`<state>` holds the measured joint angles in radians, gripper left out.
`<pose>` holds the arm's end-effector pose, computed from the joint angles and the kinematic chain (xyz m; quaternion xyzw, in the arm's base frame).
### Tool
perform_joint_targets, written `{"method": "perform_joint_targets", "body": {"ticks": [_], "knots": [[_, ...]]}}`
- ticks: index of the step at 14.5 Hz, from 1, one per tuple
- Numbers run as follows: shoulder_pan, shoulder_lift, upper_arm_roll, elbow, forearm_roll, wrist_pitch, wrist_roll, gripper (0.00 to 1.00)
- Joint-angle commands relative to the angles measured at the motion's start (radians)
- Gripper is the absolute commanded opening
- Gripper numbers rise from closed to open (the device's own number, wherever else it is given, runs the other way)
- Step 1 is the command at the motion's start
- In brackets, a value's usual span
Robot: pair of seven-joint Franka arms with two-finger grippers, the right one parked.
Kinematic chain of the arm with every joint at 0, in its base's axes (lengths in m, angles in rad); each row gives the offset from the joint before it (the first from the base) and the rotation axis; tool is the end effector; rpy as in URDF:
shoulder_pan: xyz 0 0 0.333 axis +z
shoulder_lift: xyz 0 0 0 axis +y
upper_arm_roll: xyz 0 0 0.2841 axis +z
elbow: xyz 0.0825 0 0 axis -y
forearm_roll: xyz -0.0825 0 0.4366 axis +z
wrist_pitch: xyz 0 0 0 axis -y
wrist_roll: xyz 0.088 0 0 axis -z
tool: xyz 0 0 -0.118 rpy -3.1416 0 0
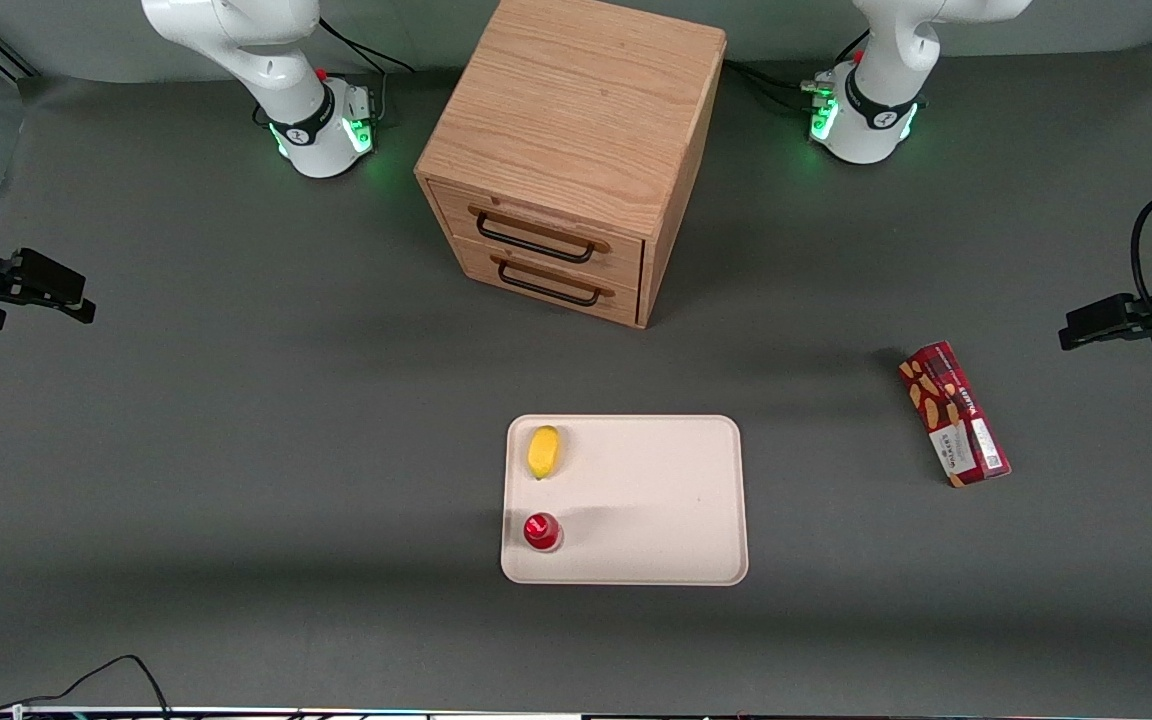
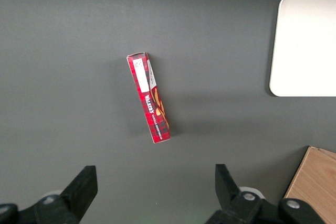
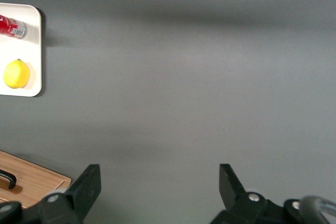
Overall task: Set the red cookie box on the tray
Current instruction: 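Move the left gripper down toward the red plaid cookie box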
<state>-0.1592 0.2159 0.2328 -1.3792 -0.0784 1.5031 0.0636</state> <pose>0.6554 0.0248 0.5425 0.9990 0.0025 -0.0421 0.0173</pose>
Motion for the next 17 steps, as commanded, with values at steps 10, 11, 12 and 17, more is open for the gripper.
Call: {"method": "perform_joint_targets", "body": {"ticks": [10,11,12,17], "knots": [[-0.023,0.086,-0.015,-0.131,0.066,0.089,-0.068,1.0],[-0.022,0.088,-0.015,-0.182,0.065,0.151,-0.083,1.0],[-0.022,0.091,-0.015,-0.225,0.062,0.21,-0.093,1.0],[-0.013,0.099,-0.012,-0.466,0.055,0.575,-0.093,1.0]]}}
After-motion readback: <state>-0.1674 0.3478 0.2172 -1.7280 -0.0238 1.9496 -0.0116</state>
